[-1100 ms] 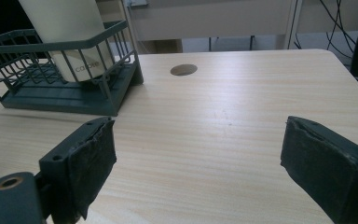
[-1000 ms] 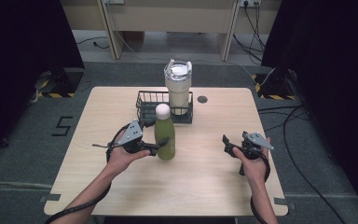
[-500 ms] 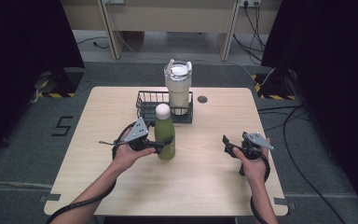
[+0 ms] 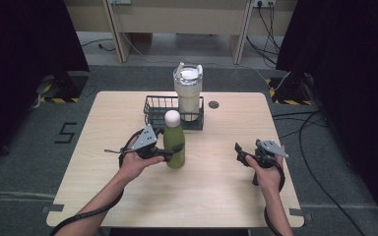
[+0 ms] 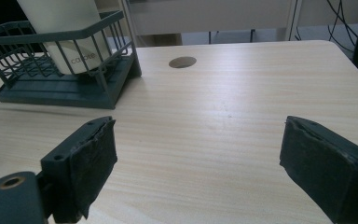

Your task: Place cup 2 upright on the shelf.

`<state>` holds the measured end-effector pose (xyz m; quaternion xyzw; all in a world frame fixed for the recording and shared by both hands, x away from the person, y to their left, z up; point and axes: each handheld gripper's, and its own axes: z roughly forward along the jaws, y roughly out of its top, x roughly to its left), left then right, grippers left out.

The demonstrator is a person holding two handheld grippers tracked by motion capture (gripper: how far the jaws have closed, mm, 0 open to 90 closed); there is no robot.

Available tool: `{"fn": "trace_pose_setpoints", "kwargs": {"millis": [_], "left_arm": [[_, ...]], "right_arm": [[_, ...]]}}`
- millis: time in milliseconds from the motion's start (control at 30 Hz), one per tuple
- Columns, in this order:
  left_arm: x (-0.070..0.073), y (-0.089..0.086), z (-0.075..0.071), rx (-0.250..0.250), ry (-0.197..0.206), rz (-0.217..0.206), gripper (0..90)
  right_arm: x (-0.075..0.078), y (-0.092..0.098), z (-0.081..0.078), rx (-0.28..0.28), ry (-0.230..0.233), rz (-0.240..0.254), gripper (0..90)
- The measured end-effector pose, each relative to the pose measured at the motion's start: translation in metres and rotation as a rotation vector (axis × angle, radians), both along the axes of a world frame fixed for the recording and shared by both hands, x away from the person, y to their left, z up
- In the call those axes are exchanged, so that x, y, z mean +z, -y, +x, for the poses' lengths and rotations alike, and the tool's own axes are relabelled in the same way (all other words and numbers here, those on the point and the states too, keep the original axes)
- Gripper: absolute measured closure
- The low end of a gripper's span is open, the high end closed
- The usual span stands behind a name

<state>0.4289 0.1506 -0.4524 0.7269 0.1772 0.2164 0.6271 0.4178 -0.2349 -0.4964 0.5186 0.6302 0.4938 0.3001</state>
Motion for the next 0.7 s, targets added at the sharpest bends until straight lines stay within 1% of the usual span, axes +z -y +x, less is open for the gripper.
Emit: {"fn": "trace_pose_setpoints", "kwargs": {"millis": [100, 200, 267, 367, 500, 700], "left_arm": [[0.001, 0.0, -0.002, -0.001, 0.007, 0.014, 21.7], [0.001, -0.001, -0.003, 0.009, 0.012, 0.012, 21.7], [0.001, -0.003, -0.003, 0.016, 0.008, 0.008, 21.7], [0.002, -0.006, -0.003, 0.027, 0.012, 0.013, 21.7], [0.006, -0.009, -0.004, 0.037, 0.016, 0.004, 21.8], [0.013, -0.013, -0.006, 0.052, 0.034, -0.001, 21.8]], "right_arm": [[0.0, 0.0, 0.0, 0.001, 0.002, -0.005, 11.1], [0.0, 0.0, 0.0, 0.001, 0.001, -0.002, 11.3], [0.0, 0.001, 0.0, 0.001, 0.002, -0.002, 11.4], [0.001, 0.001, 0.0, -0.004, 0.001, 0.0, 11.6], [0.002, 0.003, -0.001, -0.006, 0.006, 0.0, 11.8], [0.001, 0.002, -0.001, -0.005, 0.005, 0.001, 12.0]]}}
